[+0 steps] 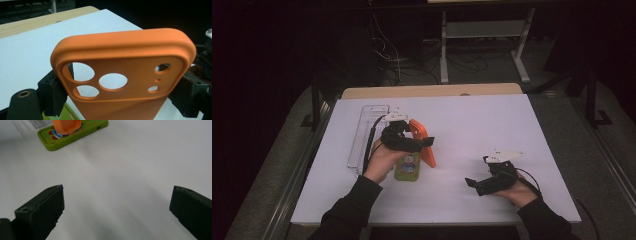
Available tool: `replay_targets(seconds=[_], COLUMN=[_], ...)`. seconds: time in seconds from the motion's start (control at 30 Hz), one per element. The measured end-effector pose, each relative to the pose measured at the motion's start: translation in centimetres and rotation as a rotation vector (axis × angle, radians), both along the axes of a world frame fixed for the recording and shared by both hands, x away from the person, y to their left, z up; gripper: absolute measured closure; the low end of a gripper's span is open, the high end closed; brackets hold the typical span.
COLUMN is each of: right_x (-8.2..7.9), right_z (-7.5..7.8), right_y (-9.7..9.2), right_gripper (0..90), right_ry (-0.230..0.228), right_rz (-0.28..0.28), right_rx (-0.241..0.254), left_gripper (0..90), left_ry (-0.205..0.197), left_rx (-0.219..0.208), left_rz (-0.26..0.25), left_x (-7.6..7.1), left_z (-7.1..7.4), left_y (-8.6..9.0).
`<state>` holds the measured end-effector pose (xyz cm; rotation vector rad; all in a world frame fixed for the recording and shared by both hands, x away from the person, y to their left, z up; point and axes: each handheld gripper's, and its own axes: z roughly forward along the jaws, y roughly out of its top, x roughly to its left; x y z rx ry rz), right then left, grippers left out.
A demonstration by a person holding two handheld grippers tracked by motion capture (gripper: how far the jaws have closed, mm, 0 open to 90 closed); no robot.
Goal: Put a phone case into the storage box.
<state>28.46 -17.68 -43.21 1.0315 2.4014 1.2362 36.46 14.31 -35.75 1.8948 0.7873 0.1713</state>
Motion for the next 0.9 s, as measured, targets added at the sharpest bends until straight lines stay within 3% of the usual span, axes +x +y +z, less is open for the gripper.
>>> replay_targets(seconds=[0.2, 0.43, 0.9], right_x=[-0.7, -0.9, -0.8], right_z=[-0.3, -0.5, -0.5], right_y=[-0.9, -1.5, -1.4], right_gripper=[0.0, 0.0, 0.0], right_ry=[-0.019, -0.017, -0.026], right_rz=[-0.014, -0.015, -0.011], right_rx=[-0.007, -0.006, 0.003], left_gripper=[14.1, 14.0, 14.1], left_ry=[-0.028, -0.054, -0.078], left_rx=[0.032, 0.029, 0.086], left_rz=[0.014, 0.066, 0.245], left_x=[0.3, 1.4, 6.2], left_z=[1.3, 3.0, 5.5], left_y=[0.8, 2.5, 5.9])
